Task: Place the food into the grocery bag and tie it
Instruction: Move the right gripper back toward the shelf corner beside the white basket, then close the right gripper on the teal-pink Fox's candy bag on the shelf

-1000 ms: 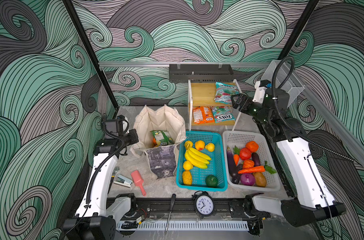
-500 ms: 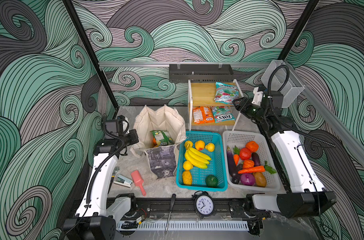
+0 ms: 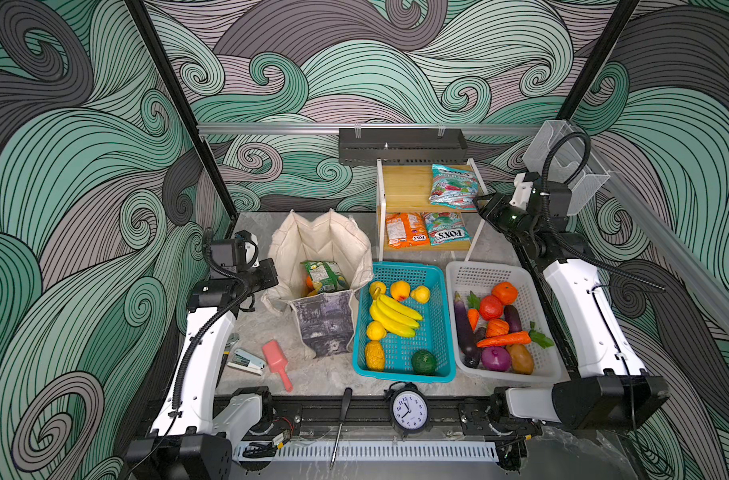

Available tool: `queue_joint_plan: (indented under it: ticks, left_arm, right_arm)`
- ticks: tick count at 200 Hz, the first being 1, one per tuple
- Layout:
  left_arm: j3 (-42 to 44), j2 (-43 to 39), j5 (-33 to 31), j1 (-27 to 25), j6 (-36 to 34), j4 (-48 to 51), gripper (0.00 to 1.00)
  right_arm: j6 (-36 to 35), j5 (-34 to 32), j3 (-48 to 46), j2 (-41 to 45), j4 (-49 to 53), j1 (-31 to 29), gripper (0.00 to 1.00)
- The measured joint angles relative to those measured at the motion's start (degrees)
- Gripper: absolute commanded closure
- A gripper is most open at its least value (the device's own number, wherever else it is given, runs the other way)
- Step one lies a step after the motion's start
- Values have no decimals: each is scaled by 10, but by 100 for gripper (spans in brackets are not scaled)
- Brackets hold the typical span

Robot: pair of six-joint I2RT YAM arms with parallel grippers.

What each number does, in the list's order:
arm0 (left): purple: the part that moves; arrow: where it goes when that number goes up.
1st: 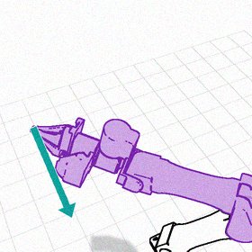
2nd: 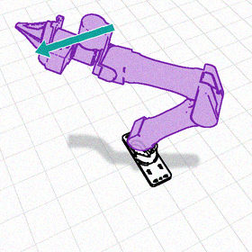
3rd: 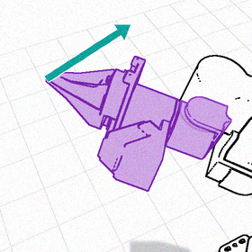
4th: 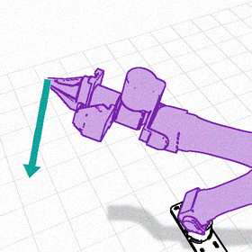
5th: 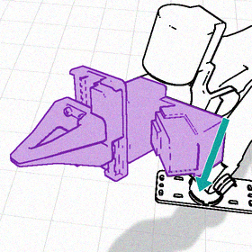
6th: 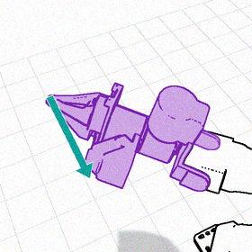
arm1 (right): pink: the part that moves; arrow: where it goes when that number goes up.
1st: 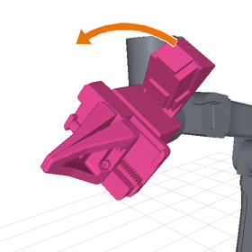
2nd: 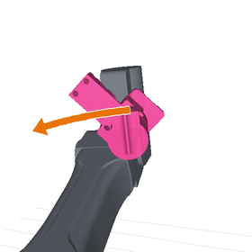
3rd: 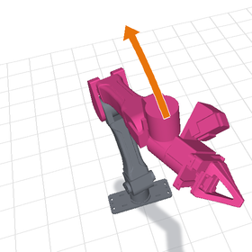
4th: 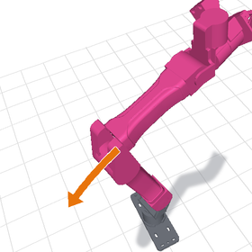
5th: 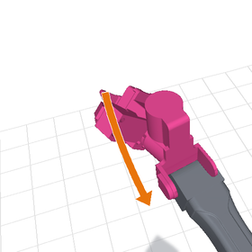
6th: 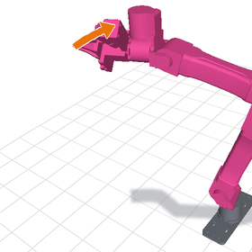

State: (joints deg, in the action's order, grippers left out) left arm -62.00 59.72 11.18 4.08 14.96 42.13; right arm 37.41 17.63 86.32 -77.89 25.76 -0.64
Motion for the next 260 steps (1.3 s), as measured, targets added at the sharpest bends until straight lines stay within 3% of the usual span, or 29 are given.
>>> queue_joint_plan:
  ticks: [100, 166, 250, 260]
  left_arm:
    - [3, -3, 1, 0, -1, -3, 100]
    - [3, -3, 2, 0, -2, -3, 100]
    - [3, -3, 7, 0, -3, -3, 100]
    - [3, -3, 7, 0, -3, -3, 100]
  right_arm:
    - [18, 8, -11, -22, -31, 0, 67]
    - [31, 16, -17, -23, -58, -2, 100]
    - [29, 24, -15, -15, -56, -15, 100]
    - [26, 27, -15, -16, -55, -14, 93]
